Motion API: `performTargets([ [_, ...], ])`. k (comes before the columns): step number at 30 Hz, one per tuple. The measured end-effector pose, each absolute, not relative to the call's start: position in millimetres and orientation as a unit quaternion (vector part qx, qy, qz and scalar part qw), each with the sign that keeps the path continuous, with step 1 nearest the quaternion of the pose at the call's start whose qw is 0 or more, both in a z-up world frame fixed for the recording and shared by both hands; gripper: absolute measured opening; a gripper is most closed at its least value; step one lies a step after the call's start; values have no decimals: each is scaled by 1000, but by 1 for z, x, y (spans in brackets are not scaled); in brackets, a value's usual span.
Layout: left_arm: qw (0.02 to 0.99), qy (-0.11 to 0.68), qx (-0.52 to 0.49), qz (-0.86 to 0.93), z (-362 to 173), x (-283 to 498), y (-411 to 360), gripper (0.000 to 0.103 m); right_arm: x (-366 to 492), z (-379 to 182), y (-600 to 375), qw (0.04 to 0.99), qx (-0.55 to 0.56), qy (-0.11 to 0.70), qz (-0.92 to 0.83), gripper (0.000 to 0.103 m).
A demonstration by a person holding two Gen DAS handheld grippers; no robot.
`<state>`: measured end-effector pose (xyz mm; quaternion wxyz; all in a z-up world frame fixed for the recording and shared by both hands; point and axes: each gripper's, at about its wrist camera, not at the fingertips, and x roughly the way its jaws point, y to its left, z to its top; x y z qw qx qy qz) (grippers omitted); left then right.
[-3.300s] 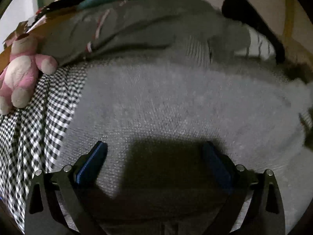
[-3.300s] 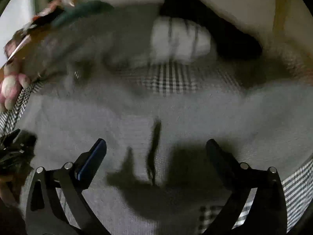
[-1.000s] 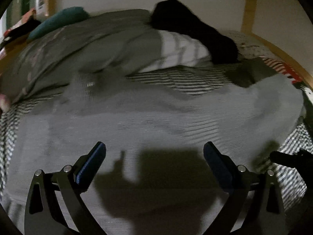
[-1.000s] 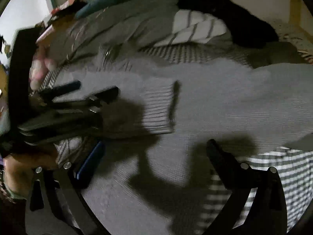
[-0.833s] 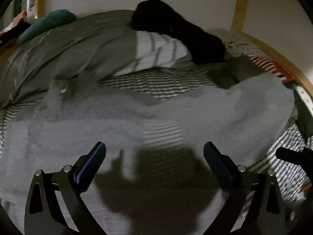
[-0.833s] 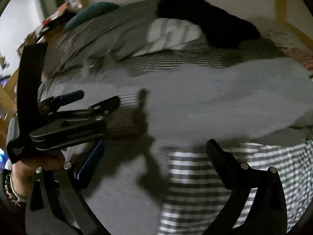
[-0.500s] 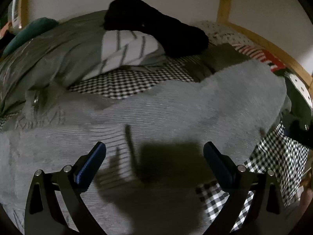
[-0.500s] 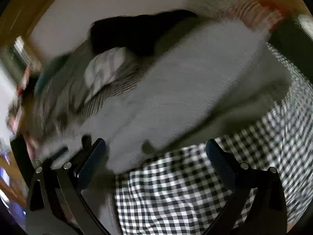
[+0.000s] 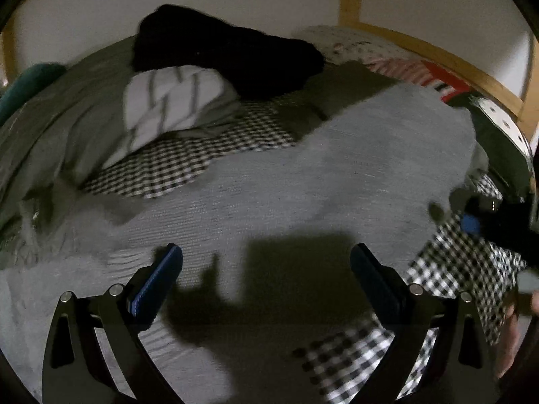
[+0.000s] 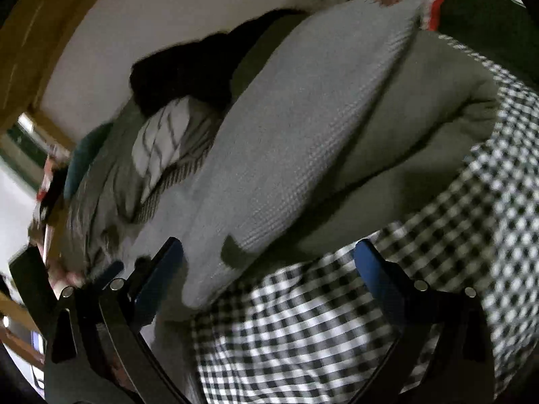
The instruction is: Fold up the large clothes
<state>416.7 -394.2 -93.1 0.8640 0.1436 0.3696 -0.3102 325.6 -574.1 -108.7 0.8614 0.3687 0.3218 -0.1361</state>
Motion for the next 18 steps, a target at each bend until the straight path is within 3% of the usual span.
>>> performTargets([
  [5, 851, 335, 199, -354, -84, 386, -431, 98, 304, -109, -612, 844, 434, 285, -135, 100],
  [9, 846, 281, 298, -340, -95, 362, -470, 98, 296, -109, -623, 837, 459, 266, -136, 100],
  [12, 837, 284, 323, -337, -102, 364, -490, 97, 294, -110, -624, 836, 465, 264, -124, 100],
  [13, 832, 297, 316, -346, -103, 367, -494, 87, 293, -110, -624, 836, 465, 264, -122, 100],
  [14, 827, 311, 308, -353, -104, 371, -497, 69, 292, -110, -624, 836, 467, 262, -121, 100],
  [15, 819, 330, 300, -360, -105, 377, -500, 41, 292, -110, -625, 836, 469, 259, -120, 100],
  [18, 807, 377, 255, -377, -103, 394, -500, 33, 280, -108, -631, 837, 475, 244, -122, 100],
])
